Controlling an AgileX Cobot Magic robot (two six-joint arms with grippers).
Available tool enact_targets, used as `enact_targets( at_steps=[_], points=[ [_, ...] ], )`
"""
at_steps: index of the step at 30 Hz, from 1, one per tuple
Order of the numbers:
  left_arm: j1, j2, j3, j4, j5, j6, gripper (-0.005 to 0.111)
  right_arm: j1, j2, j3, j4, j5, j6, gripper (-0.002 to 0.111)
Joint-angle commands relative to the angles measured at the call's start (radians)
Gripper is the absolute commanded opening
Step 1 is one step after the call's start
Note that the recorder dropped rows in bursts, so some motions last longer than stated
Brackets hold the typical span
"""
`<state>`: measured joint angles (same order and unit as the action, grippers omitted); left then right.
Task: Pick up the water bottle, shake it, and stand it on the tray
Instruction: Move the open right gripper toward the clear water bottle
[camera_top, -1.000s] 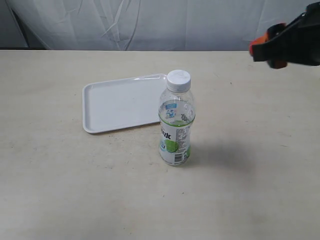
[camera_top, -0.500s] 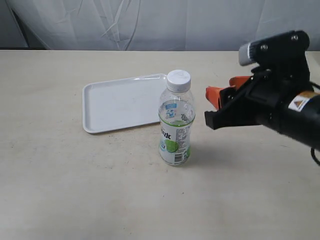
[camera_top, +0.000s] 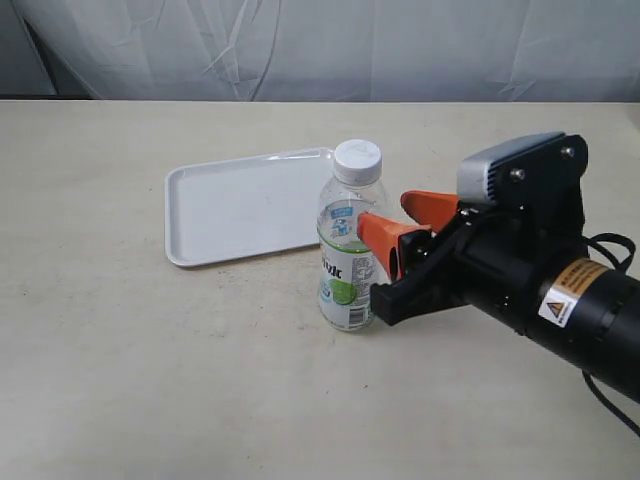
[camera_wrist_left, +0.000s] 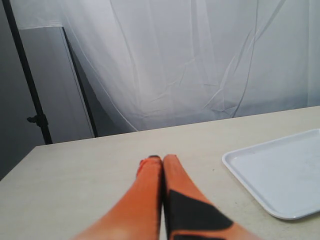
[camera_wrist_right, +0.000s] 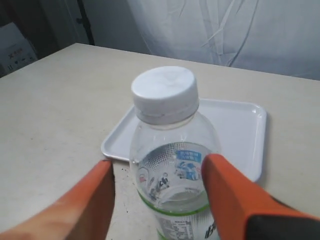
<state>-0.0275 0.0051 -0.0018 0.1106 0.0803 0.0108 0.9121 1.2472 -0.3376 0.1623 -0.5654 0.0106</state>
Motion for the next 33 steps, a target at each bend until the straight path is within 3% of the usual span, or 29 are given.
enact_targets(
  at_steps=[1, 25, 33],
  points=[
    [-0.006, -0.005, 0.002, 0.003, -0.005, -0.004, 0.0, 0.002, 0.045, 0.005, -0.006, -0.048, 0.009, 0.053],
    [-0.006, -0.005, 0.002, 0.003, -0.005, -0.004, 0.0, 0.002, -0.044, -0.008, 0.028, 0.013, -0.021, 0.053],
    [-0.006, -0.005, 0.002, 0.003, -0.005, -0.004, 0.0, 0.002, -0.044, -0.008, 0.021, 0.03, -0.021, 0.077]
  ],
)
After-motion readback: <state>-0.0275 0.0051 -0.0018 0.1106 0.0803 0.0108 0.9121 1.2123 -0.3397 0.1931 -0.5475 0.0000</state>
